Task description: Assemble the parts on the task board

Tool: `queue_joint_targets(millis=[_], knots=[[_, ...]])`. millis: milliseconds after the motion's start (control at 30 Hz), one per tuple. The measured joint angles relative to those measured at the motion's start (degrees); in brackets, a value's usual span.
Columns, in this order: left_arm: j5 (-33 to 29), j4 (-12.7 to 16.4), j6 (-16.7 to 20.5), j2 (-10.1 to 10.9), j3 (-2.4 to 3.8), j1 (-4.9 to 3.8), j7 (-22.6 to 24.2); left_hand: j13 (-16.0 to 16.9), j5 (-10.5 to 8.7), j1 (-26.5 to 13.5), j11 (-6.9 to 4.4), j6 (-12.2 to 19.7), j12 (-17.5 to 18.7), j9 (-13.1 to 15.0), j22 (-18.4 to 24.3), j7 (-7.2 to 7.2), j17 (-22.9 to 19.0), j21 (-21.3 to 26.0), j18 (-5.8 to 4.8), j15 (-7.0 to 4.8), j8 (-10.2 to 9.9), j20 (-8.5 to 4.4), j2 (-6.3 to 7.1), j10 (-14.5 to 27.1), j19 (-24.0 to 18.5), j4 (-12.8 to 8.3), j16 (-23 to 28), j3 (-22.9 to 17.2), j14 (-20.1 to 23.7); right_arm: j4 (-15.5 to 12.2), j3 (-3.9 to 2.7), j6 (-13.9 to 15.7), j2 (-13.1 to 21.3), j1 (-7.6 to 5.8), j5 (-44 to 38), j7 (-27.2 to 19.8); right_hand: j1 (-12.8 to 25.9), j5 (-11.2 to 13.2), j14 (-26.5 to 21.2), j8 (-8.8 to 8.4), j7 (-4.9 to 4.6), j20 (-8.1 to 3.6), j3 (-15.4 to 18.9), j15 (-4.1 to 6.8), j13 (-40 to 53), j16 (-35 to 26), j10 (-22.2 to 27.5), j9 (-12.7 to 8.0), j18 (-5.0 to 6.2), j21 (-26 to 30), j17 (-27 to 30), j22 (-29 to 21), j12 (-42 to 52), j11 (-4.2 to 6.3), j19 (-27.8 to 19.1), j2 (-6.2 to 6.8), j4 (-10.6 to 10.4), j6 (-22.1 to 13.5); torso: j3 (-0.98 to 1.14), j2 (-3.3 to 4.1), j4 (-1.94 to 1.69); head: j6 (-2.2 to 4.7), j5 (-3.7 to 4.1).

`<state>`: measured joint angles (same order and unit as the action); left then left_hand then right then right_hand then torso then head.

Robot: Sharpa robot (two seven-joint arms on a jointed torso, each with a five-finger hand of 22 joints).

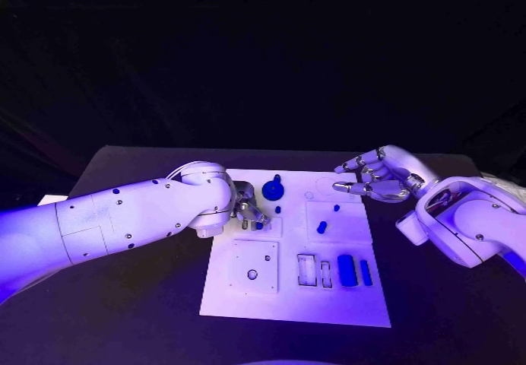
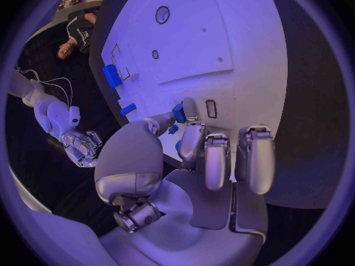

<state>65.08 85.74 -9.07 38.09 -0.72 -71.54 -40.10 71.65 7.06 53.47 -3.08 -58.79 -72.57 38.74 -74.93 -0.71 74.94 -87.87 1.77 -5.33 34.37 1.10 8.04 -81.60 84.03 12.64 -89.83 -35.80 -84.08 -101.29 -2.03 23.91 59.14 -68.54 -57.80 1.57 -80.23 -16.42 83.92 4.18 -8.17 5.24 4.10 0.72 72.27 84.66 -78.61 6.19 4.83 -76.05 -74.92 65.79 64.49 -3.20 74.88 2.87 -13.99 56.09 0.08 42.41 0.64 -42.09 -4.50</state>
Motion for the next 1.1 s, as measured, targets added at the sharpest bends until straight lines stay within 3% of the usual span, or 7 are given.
queue_joint_targets(millis=[367,667,967,1100], knots=[[0.08,0.0,-0.4,0.07,0.01,0.01,0.08,0.35,0.02,-1.13,0.0,-0.6,-0.17,-0.05,0.0,0.22,-0.01,0.0,0.0,0.0,-0.27,0.0,0.68,-0.41,0.0,1.21,0.0,4.14,0.0,0.0,0.0,-0.02,0.0,0.0,0.0,0.02,0.0,0.0,0.0,0.0,0.0,0.0,0.17,0.0,-0.02,0.0,0.0,0.0,0.0,0.0,0.01,0.0,-0.07,0.0,0.0,0.0,-0.17,0.0,0.0,0.0,-0.02,-0.09,0.01],[0.17,0.4,-0.38,0.5,-0.01,0.07,0.21,0.58,0.02,-2.38,0.0,-0.6,-0.17,0.01,0.01,0.23,-0.01,0.0,0.0,-0.21,-0.27,0.0,0.11,-0.41,0.0,3.63,0.0,11.0,0.21,0.09,0.0,-0.01,-0.1,0.0,0.0,0.03,0.0,0.0,0.0,0.0,0.0,0.0,0.17,0.0,-0.01,-0.22,0.0,0.0,0.0,-0.01,0.01,-0.09,-0.08,0.0,0.0,0.0,-0.17,0.0,-0.05,-0.01,-0.01,-0.01,0.01],[0.21,0.81,-0.15,0.86,-0.02,0.16,0.23,0.85,0.02,-2.98,-0.2,-0.8,-0.35,0.08,0.01,0.43,-0.02,0.0,0.0,-0.21,-0.27,-0.2,-0.49,-0.61,-0.21,4.01,0.0,15.26,0.21,0.23,0.01,-0.01,-0.23,0.0,0.0,0.03,0.0,0.0,0.0,0.0,0.0,0.0,0.32,0.0,-0.11,-0.22,0.0,0.0,0.0,-0.01,0.01,-0.09,-0.09,0.0,0.0,0.0,-0.32,0.0,-0.05,-0.01,-0.03,0.05,0.03],[0.21,1.34,-0.01,1.35,0.32,0.37,0.16,0.85,0.02,-3.21,-0.2,-0.79,-0.44,0.1,0.01,0.42,-0.02,0.0,0.0,-0.21,-0.49,-0.33,-0.72,-0.61,-0.08,4.04,0.0,16.65,0.21,0.33,0.02,-0.01,-0.29,0.0,0.0,0.03,0.0,0.0,0.0,0.0,0.0,0.0,0.47,0.0,-0.11,-0.22,0.0,0.0,0.0,-0.01,0.01,-0.09,-0.09,0.0,0.0,0.0,-0.16,0.0,-0.05,-0.01,-0.02,0.15,0.03]])
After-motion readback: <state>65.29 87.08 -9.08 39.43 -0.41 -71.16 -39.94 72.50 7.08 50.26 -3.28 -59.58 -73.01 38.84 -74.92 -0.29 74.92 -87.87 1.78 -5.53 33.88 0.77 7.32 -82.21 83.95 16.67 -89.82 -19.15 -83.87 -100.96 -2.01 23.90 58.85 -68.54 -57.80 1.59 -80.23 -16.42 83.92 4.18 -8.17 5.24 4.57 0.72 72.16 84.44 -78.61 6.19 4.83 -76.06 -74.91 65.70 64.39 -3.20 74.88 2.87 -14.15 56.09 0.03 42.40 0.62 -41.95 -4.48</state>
